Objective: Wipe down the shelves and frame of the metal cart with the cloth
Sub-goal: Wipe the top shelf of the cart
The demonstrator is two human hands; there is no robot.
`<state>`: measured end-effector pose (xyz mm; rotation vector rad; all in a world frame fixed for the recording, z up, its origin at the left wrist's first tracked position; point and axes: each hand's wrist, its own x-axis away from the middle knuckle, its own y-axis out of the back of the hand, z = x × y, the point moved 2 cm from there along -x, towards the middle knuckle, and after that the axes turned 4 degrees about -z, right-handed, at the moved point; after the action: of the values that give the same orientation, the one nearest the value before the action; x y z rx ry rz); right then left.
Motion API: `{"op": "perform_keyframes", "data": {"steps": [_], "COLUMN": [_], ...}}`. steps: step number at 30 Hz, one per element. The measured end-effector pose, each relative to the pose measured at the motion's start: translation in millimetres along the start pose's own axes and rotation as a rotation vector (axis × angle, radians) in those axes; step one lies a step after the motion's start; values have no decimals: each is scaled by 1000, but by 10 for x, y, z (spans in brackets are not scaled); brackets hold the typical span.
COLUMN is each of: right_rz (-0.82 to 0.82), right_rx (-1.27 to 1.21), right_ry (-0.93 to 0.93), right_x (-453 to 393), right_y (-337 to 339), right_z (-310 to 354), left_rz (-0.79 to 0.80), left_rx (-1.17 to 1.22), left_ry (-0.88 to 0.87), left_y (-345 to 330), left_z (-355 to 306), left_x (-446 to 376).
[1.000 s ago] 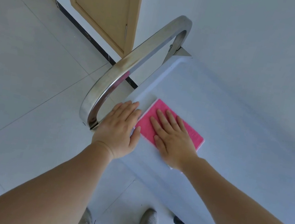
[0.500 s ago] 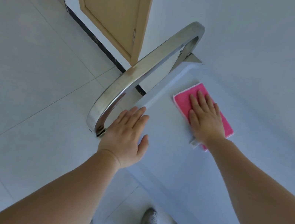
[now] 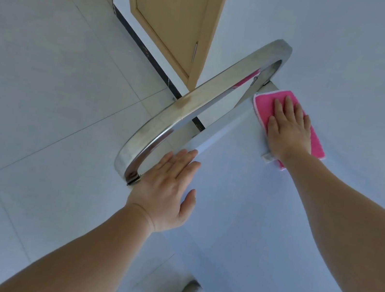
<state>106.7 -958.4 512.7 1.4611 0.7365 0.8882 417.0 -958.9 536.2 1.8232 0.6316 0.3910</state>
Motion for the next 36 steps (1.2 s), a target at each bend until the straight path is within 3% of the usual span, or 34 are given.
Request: {"op": "perform_keyframes", "data": {"steps": [8, 13, 24, 29, 36], "right_rz": [-6, -3, 15, 26, 53], "right_rx": [4, -32, 0, 86, 85], "right_ry": [111, 301, 409, 398, 421], "right_x": [-194, 36, 575, 556, 1013], "right_y": [42, 5, -50, -39, -89], "right_z": [352, 655, 872, 852, 1192], "left_rz": [-33, -92, -250, -307, -234], "left_rx": [18, 58, 90, 119, 123], "left_ry": [-4, -20, -166, -115, 5], "left_y": [-14, -6, 81, 183, 240], "left_z": [2, -1, -21, 72, 235], "left_x": [13, 28, 113, 437, 969]}}
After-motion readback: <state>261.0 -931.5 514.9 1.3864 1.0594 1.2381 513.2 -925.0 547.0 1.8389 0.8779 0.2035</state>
